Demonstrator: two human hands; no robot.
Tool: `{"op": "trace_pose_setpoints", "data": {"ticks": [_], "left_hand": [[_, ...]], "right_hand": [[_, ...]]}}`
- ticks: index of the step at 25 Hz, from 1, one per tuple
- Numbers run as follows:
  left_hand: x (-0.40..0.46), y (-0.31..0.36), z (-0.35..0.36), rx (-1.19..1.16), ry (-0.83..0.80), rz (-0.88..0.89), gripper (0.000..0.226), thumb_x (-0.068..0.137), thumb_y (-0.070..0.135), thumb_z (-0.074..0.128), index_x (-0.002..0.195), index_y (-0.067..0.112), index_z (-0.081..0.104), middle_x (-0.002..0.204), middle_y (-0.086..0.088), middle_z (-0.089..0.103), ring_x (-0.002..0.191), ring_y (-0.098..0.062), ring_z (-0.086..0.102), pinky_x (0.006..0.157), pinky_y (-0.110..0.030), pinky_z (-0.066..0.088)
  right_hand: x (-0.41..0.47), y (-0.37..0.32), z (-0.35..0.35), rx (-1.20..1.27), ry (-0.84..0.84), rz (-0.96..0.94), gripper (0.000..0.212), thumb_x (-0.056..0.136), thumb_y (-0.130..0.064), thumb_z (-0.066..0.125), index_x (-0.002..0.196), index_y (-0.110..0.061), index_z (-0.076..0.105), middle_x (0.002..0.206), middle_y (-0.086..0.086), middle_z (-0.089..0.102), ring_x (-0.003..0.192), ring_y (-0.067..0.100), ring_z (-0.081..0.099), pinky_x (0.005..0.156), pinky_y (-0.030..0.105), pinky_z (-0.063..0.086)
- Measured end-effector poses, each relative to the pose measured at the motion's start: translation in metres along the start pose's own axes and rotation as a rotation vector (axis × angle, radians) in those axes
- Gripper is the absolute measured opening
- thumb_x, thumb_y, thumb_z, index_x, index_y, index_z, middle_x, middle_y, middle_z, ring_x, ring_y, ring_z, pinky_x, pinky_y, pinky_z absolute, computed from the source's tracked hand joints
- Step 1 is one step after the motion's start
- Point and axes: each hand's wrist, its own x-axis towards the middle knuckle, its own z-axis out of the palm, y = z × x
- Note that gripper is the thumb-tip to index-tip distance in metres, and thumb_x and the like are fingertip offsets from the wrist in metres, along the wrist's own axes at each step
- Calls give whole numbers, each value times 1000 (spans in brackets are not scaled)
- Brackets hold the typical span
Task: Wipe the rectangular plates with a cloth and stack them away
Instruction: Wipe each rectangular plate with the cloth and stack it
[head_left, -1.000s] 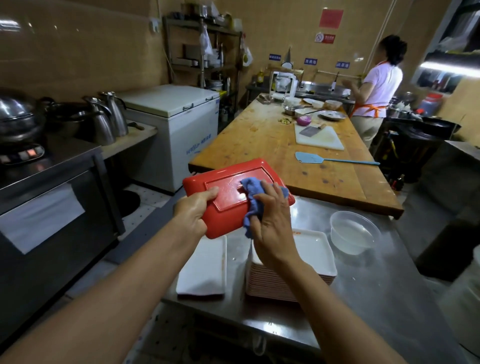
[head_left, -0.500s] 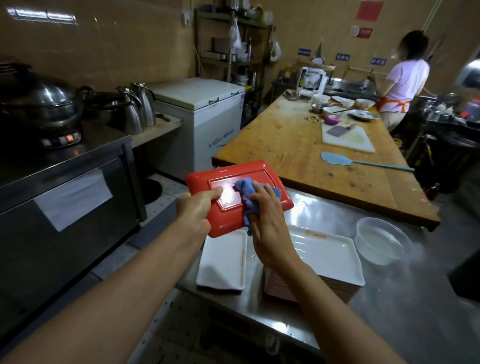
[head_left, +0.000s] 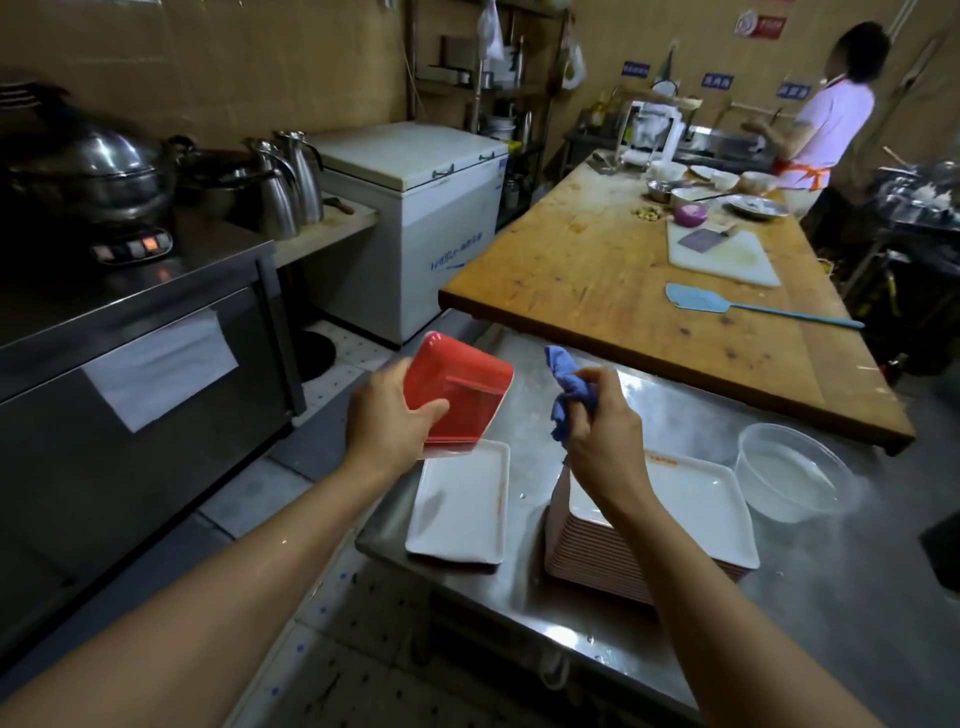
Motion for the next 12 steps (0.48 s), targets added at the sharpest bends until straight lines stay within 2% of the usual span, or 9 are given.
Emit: {"op": "trace_pose_setpoints", "data": {"ticks": [3,5,7,9,12], "left_hand": [[-14,-20,17,325,-161,304,17,78,19,73,87,11,61,81,-7,66,75,-29,61,64,-37,48],[-24,-30,29,464,-270,462,13,79,14,71,89,10,63,84,-9,66,78,-31,62,61,-36,49],[-32,-36,39,569,-328,592,14,72,5,75,83,7,66,76,-11,65,70,-30,63,49,-35,50],[-39,-40,49,646,-341,687,23,56,-3,81,67,7,64,60,-8,59,53,-26,59,34,-28,43],[-50,-48,63,709,-390,713,30,44,-6,83,59,8,61,52,-6,53,45,-23,54,27,-25,37]], "right_hand": [[-6,11,-5,-18,-13,46,15,94,-3,42,96,-17,46,71,4,61,57,21,57,47,26,44],[-10,19,-8,-40,-19,72,14,94,-4,42,95,-18,45,68,0,59,54,17,55,46,25,44],[-12,26,-10,-50,-18,96,16,94,-5,43,93,-20,45,66,-3,58,53,14,55,45,23,44],[-15,31,-12,-48,-10,112,22,94,-6,43,89,-27,44,65,-5,58,55,14,56,45,23,44],[-16,38,-17,-62,-4,126,23,94,-6,43,89,-29,44,66,-4,59,57,18,60,47,27,46]]}}
